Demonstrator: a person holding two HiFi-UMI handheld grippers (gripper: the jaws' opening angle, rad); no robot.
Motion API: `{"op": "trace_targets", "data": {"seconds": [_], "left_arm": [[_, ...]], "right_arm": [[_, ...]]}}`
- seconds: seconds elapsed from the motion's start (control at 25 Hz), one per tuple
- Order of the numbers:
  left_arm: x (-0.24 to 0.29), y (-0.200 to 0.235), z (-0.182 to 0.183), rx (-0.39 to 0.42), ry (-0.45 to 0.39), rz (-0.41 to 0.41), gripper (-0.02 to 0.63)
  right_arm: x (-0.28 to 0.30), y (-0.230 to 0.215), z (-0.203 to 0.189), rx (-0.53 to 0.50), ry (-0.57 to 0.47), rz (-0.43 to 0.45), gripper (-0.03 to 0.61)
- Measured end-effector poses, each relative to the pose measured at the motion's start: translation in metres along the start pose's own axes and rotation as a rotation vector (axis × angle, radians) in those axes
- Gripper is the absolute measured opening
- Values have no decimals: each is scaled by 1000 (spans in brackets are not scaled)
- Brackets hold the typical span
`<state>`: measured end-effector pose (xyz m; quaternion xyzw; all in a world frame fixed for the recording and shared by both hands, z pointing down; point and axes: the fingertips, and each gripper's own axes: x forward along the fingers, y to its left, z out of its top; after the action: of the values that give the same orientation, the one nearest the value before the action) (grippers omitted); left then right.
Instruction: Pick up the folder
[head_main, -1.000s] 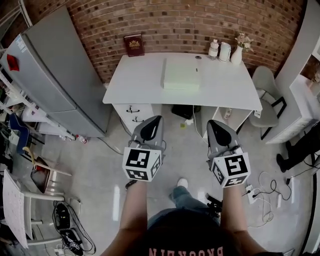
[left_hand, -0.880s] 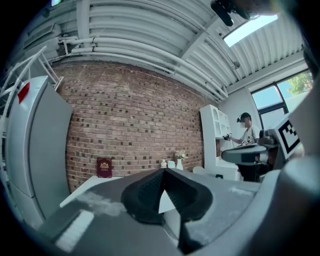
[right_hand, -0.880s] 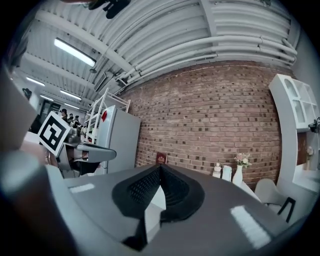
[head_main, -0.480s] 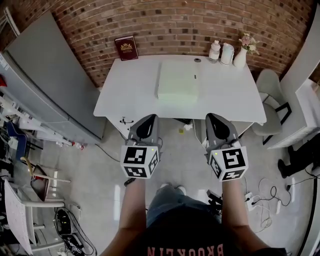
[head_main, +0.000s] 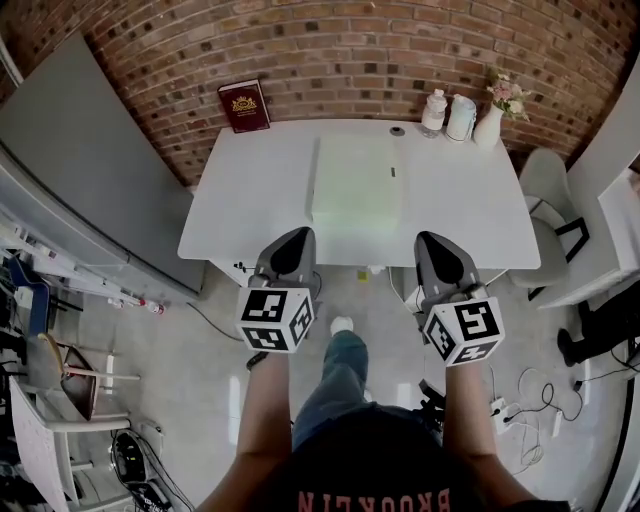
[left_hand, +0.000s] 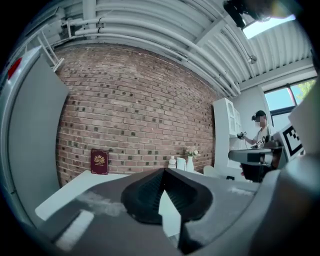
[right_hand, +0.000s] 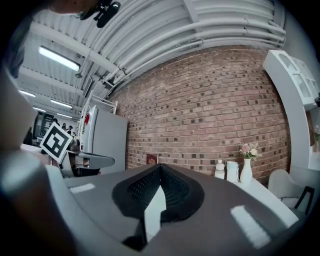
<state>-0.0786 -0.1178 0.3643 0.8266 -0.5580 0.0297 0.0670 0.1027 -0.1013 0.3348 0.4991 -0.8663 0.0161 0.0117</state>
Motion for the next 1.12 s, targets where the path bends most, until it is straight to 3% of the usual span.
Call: {"op": "trace_targets", "data": {"seconds": [0.28, 0.56, 0.8, 1.12], "left_arm": [[79, 53, 4, -52, 25, -18, 0], [158, 108, -1, -55, 105, -39, 2], [217, 136, -15, -68, 194, -110, 163], [263, 159, -44, -120, 301, -151, 179]], "right_arm": [[83, -39, -12, 22, 50, -25, 2], [170, -72, -21, 56, 108, -40, 68], [230, -94, -41, 88, 181, -40, 201], [266, -121, -77, 166, 313, -75, 232]]}}
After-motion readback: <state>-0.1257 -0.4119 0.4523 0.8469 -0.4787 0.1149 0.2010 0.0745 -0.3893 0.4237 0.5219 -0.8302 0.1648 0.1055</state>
